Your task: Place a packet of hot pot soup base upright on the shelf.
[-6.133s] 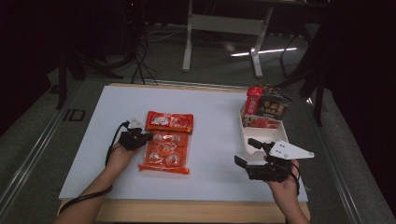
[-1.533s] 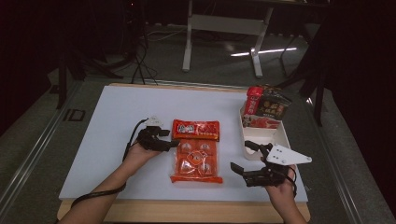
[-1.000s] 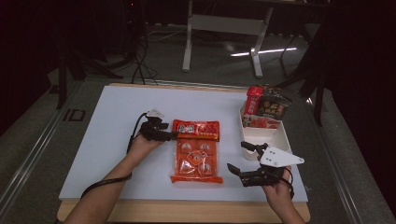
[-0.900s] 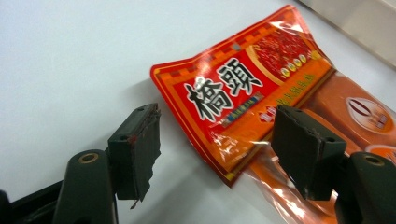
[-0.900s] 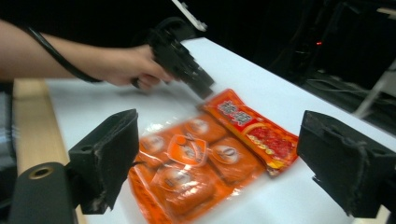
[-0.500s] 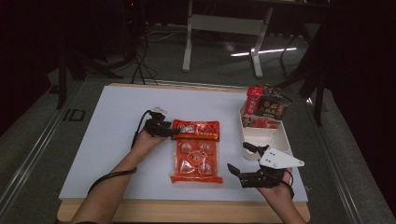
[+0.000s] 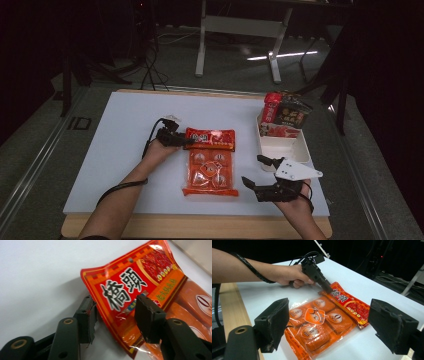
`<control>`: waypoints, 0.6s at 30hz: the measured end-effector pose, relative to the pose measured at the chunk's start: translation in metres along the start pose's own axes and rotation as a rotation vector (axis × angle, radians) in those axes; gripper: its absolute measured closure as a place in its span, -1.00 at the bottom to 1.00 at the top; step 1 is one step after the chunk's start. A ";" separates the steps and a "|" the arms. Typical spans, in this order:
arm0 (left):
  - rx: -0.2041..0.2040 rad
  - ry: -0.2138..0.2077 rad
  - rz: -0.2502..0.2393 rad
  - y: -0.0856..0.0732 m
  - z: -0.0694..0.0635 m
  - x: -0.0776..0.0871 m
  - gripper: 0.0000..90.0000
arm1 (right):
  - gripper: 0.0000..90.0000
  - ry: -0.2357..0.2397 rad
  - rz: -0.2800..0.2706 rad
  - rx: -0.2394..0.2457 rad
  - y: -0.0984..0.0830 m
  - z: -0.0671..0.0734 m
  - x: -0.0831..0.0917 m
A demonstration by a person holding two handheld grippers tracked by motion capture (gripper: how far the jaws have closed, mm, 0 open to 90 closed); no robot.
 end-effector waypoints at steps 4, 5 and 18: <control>0.006 -0.003 0.005 0.001 -0.001 -0.002 0.25 | -0.62 0.008 0.007 0.001 -0.001 0.001 -0.002; 0.010 -0.012 0.007 0.001 -0.002 -0.002 0.26 | -0.62 0.009 0.008 0.002 -0.001 0.001 -0.002; -0.018 0.000 0.017 0.003 -0.015 -0.011 0.69 | -0.62 0.013 0.019 -0.008 -0.003 0.000 -0.003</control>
Point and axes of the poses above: each handheld gripper's, and its own axes: x roughly backward along the jaws, y roughly out of its top, z roughly to its left, the point moved 7 cm from there along -x, roughly forward along the jaws, and after that the axes turned 6 degrees about -z, right-handed, at the moved point
